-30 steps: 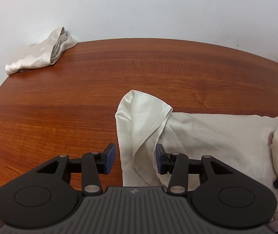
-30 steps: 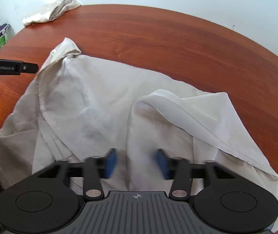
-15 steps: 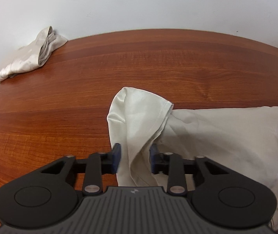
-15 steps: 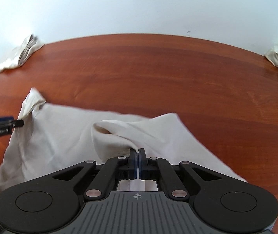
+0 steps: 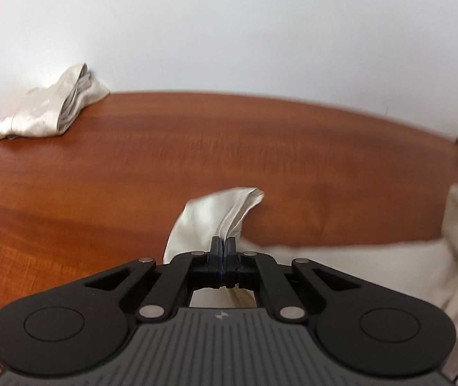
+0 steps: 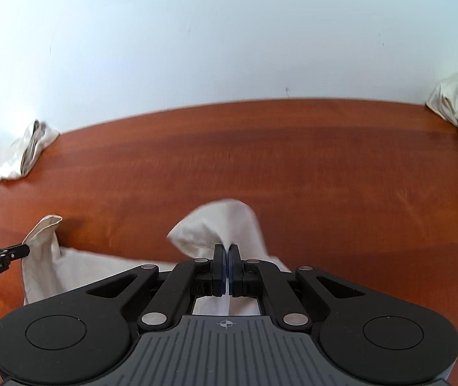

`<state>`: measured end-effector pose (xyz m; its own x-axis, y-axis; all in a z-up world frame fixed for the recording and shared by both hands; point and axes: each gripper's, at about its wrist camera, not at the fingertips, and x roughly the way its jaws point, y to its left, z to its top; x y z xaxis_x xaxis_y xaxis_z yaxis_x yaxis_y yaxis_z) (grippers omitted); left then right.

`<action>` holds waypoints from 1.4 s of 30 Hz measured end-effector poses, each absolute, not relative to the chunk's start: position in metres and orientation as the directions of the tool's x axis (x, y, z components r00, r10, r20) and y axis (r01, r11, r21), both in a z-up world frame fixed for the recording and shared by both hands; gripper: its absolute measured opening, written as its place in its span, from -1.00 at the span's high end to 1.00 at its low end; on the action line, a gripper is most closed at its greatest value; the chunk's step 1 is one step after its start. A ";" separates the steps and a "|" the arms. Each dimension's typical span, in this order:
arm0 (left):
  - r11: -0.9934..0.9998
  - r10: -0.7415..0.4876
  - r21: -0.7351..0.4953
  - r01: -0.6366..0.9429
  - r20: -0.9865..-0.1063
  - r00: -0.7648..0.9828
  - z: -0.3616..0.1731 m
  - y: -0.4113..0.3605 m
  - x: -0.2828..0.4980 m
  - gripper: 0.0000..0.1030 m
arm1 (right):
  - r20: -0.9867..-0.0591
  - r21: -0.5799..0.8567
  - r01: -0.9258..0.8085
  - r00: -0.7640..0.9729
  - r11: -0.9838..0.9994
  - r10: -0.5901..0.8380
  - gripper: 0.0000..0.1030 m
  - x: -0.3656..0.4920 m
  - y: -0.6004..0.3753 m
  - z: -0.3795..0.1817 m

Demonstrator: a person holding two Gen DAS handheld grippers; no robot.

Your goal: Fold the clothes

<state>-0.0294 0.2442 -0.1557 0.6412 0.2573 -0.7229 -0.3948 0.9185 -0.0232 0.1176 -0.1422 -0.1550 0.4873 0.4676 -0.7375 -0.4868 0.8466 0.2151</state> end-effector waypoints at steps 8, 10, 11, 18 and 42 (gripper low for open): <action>0.906 0.248 -0.093 -0.413 -0.674 0.696 -0.124 0.257 0.040 0.96 | -0.701 0.209 -0.468 0.541 0.859 0.465 0.92 0.181 -0.128 -0.145; 0.904 0.262 -0.086 -0.420 -0.665 0.699 -0.121 0.262 0.058 0.96 | -0.699 0.207 -0.455 0.551 0.866 0.456 0.92 0.199 -0.124 -0.146; 0.901 0.272 -0.078 -0.426 -0.663 0.697 -0.121 0.264 0.066 0.96 | -0.700 0.203 -0.446 0.557 0.872 0.448 0.92 0.208 -0.122 -0.148; 0.874 0.387 0.024 -0.486 -0.640 0.664 -0.126 0.271 0.106 0.96 | -0.725 0.180 -0.412 0.559 0.893 0.403 0.89 0.252 -0.106 -0.169; 0.957 0.223 0.041 -0.287 -0.736 0.640 -0.166 0.225 0.074 0.81 | -0.810 0.120 -0.607 0.398 0.785 0.431 0.27 0.180 -0.098 -0.198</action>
<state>0.0738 0.2245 -0.1660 0.6396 0.2228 -0.7357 -0.2865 0.9572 0.0407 0.1802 -0.0980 -0.1985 0.3980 0.4313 -0.8097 -0.6072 0.7854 0.1199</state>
